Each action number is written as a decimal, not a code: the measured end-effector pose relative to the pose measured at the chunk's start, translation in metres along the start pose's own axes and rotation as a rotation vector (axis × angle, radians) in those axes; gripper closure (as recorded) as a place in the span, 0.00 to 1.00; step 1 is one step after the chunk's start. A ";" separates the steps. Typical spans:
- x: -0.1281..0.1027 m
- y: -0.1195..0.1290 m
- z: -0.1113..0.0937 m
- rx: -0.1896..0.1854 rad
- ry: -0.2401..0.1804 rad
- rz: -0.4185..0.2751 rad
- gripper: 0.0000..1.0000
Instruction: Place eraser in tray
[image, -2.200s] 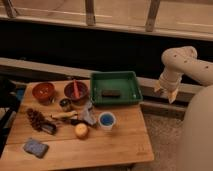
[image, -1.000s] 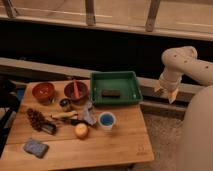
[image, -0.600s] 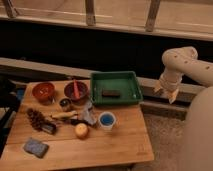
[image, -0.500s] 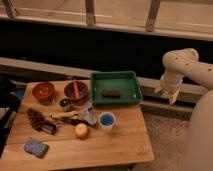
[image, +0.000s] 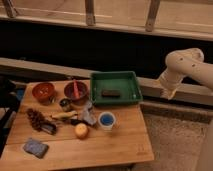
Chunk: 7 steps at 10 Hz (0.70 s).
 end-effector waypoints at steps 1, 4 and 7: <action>0.007 0.017 -0.003 -0.024 -0.004 -0.024 0.35; 0.044 0.090 -0.012 -0.099 -0.013 -0.156 0.35; 0.077 0.144 -0.015 -0.134 -0.015 -0.258 0.35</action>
